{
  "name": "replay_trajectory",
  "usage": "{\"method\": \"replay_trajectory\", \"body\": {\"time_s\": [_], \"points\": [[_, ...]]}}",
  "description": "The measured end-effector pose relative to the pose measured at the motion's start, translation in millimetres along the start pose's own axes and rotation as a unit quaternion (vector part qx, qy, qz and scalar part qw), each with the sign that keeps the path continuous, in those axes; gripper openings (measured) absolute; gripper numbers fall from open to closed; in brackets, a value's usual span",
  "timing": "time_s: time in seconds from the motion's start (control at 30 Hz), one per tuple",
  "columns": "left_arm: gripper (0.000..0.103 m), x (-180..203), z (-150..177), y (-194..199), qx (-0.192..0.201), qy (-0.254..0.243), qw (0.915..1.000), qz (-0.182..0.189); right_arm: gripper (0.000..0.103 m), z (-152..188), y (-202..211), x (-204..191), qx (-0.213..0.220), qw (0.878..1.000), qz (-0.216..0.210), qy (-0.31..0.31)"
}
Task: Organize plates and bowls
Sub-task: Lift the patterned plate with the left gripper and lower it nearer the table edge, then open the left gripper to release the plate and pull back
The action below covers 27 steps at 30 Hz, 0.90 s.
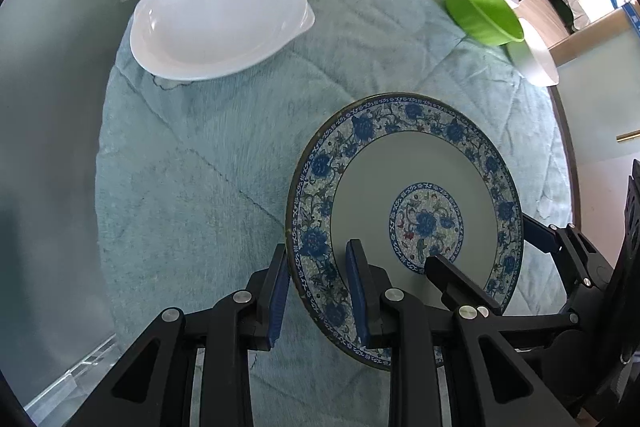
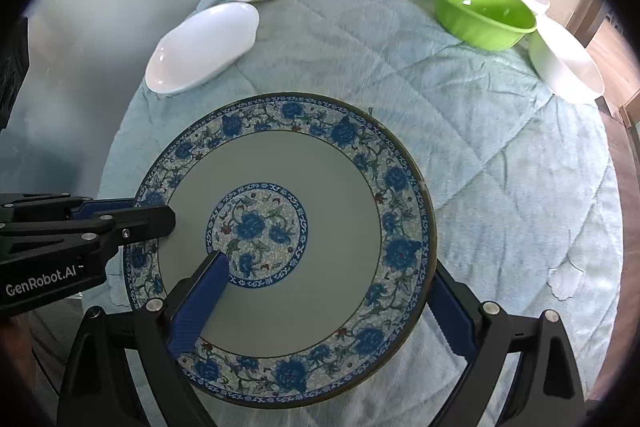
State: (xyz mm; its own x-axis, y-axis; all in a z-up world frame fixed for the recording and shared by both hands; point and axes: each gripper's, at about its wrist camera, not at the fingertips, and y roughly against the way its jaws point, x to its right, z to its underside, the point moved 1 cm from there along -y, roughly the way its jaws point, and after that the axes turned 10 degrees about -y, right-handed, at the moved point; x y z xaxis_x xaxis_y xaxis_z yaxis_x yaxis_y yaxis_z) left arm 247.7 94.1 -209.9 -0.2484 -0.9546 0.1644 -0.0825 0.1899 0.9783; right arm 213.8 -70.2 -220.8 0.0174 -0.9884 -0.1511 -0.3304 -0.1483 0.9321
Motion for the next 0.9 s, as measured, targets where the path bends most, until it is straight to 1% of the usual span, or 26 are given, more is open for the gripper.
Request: {"method": "replay_trajectory", "body": {"time_s": [0.1,0.43,0.6,0.67,0.73,0.77,0.83,0.87,0.9], "points": [[0.024,-1.5,-1.8,-6.4,-0.003,0.0,1.0,0.002,0.095,3.2,-6.0,0.1,0.002,1.0,0.004,0.002],[0.025,0.0,0.9,-28.2,-0.015,-0.002,0.9998,-0.016,0.095,6.5,-28.7,-0.9,-0.023,1.0,0.008,-0.001],[0.025,3.9,0.5,-28.1,-0.011,-0.005,0.9997,-0.022,0.096,8.2,-29.6,-1.6,-0.027,1.0,0.006,-0.003],[0.025,8.0,2.2,-22.5,-0.008,-0.01,0.9995,-0.03,0.096,8.1,-25.4,-0.6,-0.03,1.0,0.005,-0.003],[0.025,14.6,4.4,-5.3,0.01,-0.02,0.9989,-0.042,0.096,2.5,-12.4,6.4,-0.022,1.0,0.006,0.002],[0.027,21.6,6.9,14.0,0.031,-0.028,0.9977,-0.052,0.096,0.0,-0.6,9.9,-0.016,1.0,0.012,0.005],[0.034,31.8,12.8,46.2,0.069,-0.037,0.995,-0.063,0.096,-3.3,27.1,17.2,-0.009,1.0,0.017,-0.005],[0.038,39.4,17.7,70.3,0.095,-0.042,0.9922,-0.069,0.096,-4.2,43.6,20.0,0.001,1.0,0.014,-0.008],[0.053,45.9,22.5,89.7,0.112,-0.044,0.9895,-0.08,0.096,-4.5,67.3,23.4,0.017,1.0,0.021,-0.007]]}}
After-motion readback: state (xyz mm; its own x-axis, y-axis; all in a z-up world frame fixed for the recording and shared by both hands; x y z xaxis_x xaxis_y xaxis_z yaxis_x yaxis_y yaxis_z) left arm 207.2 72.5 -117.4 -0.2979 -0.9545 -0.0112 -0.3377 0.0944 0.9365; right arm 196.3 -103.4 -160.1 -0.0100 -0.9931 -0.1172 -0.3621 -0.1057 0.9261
